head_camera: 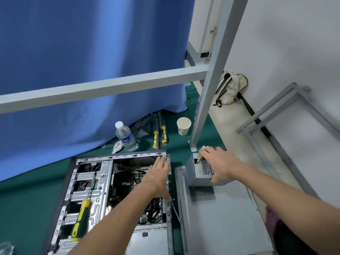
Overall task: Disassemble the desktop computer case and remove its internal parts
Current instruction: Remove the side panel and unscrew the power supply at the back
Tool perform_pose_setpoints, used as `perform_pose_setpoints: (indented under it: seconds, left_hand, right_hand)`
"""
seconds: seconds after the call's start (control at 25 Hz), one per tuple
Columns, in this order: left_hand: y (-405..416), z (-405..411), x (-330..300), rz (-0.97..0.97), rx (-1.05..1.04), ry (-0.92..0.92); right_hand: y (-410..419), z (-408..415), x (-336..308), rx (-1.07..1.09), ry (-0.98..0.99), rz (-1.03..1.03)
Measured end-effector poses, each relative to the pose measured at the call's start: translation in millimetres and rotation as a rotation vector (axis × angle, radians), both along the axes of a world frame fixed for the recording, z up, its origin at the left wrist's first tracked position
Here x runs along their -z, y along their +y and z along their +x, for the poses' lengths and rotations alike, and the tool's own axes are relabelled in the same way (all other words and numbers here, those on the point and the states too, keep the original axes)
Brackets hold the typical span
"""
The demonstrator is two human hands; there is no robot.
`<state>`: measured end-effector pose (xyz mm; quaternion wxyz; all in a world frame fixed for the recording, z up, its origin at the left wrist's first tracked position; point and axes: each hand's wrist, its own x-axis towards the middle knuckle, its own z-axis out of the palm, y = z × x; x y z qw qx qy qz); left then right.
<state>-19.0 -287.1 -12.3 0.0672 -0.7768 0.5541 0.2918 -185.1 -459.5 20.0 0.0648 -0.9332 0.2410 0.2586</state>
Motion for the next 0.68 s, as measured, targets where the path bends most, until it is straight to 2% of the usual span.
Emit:
perform_pose_setpoints:
  seconds: [0.16,0.4,0.68]
  left_hand:
    - [-11,-8,23,0.091,0.015,-0.081]
    - [-15,-10,40,0.162,0.218,-0.327]
    - [-10,-8,43,0.065,0.024,-0.149]
  right_hand:
    - [-17,10,41,-0.034,0.067,0.023]
    - [-16,31,80,-0.097,0.078,0.035]
    - [-5,38,90,-0.085,0.044,0.010]
